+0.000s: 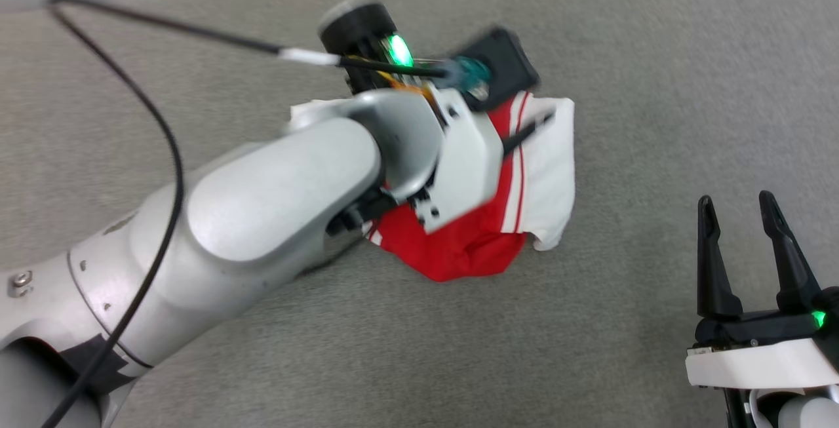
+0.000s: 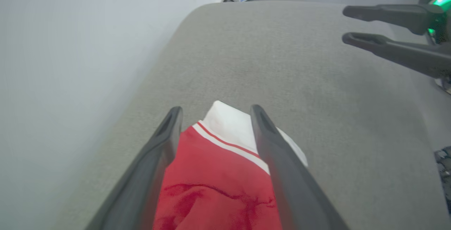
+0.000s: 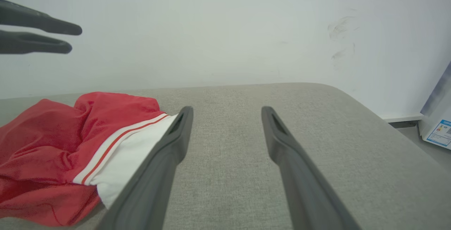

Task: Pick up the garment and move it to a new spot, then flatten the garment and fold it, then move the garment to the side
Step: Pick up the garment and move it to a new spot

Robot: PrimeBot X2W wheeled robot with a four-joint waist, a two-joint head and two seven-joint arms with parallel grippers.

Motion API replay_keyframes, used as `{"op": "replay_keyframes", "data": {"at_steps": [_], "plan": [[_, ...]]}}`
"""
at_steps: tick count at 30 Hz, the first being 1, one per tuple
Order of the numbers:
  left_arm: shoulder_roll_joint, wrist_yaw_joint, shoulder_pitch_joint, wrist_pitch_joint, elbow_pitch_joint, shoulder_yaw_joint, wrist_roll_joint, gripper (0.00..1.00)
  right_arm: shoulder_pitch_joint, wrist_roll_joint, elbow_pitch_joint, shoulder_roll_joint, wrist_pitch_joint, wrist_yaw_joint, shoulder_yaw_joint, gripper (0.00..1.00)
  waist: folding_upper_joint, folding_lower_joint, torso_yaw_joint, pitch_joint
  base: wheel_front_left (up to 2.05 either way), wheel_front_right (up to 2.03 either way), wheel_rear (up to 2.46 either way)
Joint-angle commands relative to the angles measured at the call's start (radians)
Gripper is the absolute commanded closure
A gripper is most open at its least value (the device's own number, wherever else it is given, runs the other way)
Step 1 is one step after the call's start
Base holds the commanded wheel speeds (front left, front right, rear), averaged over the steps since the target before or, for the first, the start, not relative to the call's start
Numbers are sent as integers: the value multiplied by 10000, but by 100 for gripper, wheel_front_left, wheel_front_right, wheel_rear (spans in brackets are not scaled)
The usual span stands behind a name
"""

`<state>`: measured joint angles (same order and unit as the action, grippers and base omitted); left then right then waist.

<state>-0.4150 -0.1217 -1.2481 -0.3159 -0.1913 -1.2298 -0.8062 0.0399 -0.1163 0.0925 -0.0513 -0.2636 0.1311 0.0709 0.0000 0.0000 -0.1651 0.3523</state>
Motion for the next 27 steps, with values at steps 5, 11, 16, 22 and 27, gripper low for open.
{"op": "replay_keyframes", "data": {"at_steps": [5, 11, 16, 22, 27], "plan": [[-22, 1410, 624, 2952, -353, 724, 1239, 0, -280, 184, 80, 17, -17, -7, 150, 0, 0, 0, 753, -717, 0, 0, 0], [-184, 3322, 2073, 5324, -620, 1567, 1643, 0, -416, 190, 175, 17, -17, -7, 352, 0, 0, 0, 1229, -1053, 0, 0, 0], [-376, 5052, 3717, 5812, -220, 2855, 1998, 0, -473, 64, 231, 17, -17, -7, 446, 0, 0, 0, 1492, -1277, 0, 0, 0], [-347, 6013, 6341, 5809, 958, 4886, 3101, 0, -688, 40, 180, 17, -17, -7, 579, 0, 0, 0, 1702, -1659, 0, 0, 0], [-28, 6022, 8318, 5812, 1447, 6375, 3942, 0, -938, -20, 92, 18, -17, -7, 663, 0, 0, 0, 1806, -2026, 0, 0, 0]]}}
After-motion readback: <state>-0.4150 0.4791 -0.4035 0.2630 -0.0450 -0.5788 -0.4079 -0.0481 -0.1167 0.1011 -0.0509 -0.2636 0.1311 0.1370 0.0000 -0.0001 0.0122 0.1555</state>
